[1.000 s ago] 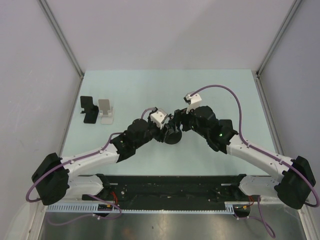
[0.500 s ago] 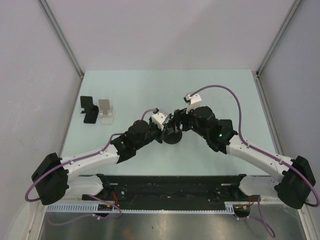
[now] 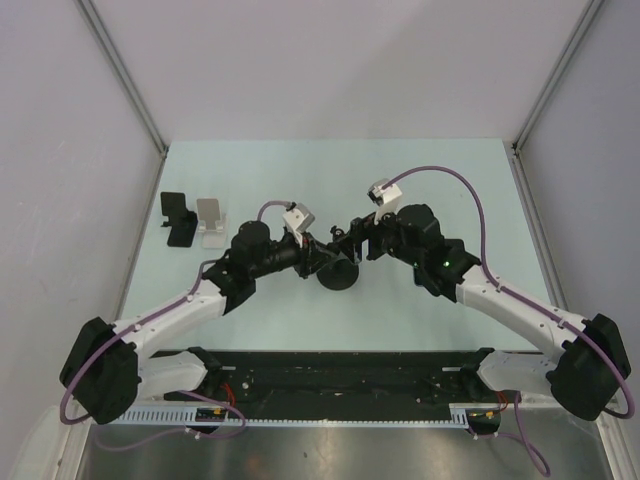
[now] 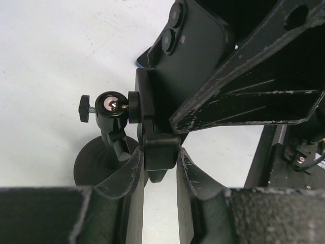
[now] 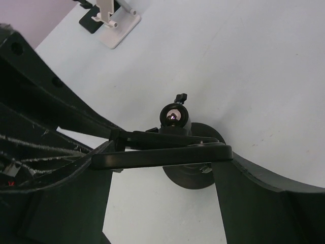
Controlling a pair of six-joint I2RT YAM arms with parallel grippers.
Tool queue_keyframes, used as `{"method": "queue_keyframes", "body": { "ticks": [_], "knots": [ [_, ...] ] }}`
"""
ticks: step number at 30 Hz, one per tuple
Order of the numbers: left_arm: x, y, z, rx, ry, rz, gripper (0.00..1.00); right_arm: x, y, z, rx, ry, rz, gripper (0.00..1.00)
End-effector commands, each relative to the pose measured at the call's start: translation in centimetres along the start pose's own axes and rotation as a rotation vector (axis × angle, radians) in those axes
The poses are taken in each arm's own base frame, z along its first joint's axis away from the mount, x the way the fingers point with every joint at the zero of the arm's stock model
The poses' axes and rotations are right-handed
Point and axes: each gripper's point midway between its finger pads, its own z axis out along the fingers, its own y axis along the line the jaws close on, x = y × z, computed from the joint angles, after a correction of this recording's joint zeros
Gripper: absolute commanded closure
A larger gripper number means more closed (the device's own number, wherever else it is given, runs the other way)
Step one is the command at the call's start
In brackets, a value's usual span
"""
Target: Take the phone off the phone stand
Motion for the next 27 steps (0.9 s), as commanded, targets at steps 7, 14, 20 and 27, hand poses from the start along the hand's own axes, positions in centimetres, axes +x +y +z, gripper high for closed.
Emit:
{"method": "queue_keyframes", "body": {
  "ticks": [7,14,20,27],
  "knots": [
    [-2.5,3.0,-1.7,-0.075,-0.076,-0.014,0.86,-3.4,1.5,-0.7,-0.139,-0.084,-0.054,1.0],
    [-2.9,1.5,-2.2,-0.028,-0.087,0.004,0.49,-4.6,2.7,-0.9,-0.191,-0.116,-0.026,1.0],
    [-3.8,0.5,-3.0,-0.014,-0.122,0.035,0.24,-6.5,4.1,-1.3,-0.228,-0.141,-0.013,1.0],
    [-7.0,1.6,-6.0,-0.157,-0.243,0.11,0.12,-9.6,5.7,-3.3,-0.267,-0.168,-0.005,1.0]
  ]
}}
